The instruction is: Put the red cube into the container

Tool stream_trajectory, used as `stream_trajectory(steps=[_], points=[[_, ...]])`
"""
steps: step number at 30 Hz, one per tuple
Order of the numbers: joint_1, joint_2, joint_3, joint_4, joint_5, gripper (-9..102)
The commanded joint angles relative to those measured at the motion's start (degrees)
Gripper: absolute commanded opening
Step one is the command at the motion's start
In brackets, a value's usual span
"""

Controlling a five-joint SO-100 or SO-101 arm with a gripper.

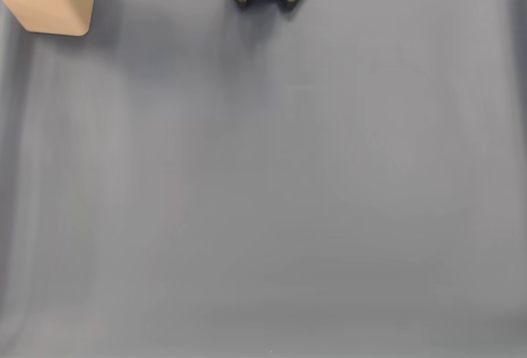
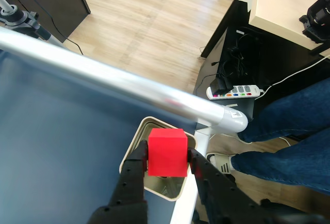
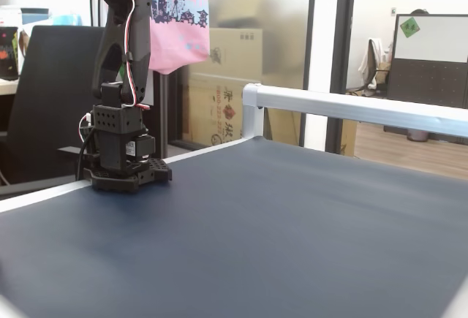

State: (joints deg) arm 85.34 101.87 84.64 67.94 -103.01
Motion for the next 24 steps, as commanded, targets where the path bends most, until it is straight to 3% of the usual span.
stream_trajectory(steps=[1, 24], points=[[0.09, 0.18, -1.58, -1.05, 0.7, 1], [-0.79, 1.23, 2.02, -1.32, 5.89, 15]])
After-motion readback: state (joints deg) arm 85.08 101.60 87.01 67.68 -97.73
